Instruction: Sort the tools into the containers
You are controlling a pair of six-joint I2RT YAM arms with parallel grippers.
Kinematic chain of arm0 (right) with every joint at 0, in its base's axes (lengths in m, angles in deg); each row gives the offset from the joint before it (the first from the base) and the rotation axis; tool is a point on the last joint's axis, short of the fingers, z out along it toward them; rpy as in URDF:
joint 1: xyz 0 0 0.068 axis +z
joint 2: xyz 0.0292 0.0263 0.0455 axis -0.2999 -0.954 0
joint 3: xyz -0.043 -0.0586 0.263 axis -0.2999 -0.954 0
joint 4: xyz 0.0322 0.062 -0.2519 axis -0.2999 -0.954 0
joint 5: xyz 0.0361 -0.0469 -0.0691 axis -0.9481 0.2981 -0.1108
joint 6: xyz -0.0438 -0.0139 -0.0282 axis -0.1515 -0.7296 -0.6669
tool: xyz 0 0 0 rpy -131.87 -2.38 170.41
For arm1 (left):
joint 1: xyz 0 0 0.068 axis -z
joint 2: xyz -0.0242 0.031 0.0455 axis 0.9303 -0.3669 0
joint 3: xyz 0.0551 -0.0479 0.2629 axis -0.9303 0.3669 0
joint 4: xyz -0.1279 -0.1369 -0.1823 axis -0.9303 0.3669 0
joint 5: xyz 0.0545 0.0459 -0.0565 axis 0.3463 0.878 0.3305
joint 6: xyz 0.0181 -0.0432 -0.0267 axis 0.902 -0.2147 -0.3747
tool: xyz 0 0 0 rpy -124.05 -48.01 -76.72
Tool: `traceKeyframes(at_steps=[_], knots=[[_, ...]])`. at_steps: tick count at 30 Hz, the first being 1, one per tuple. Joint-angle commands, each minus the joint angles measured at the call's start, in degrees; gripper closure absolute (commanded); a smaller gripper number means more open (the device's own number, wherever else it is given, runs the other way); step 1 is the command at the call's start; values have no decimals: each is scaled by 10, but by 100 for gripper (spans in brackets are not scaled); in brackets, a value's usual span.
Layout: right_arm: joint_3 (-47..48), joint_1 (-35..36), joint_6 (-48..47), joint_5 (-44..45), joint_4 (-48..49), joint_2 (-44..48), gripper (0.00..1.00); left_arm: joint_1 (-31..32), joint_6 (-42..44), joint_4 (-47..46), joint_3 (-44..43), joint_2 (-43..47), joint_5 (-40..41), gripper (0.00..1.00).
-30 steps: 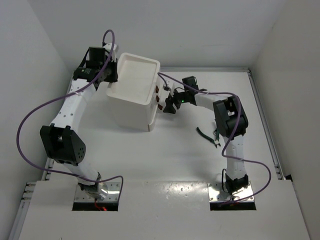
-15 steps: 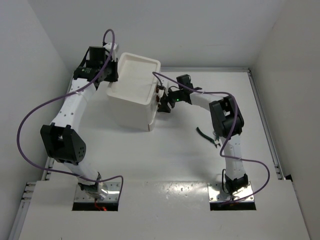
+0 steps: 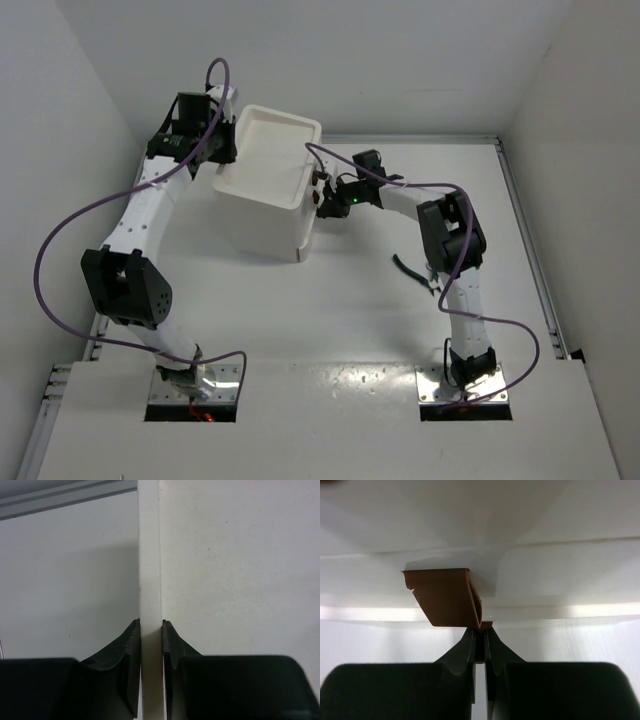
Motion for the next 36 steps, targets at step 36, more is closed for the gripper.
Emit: traceKeyframes(at_steps=[36], knots=[[-121,-145,-111,99,-237,202,100,-19,-34,56,31,-47,-32,100]])
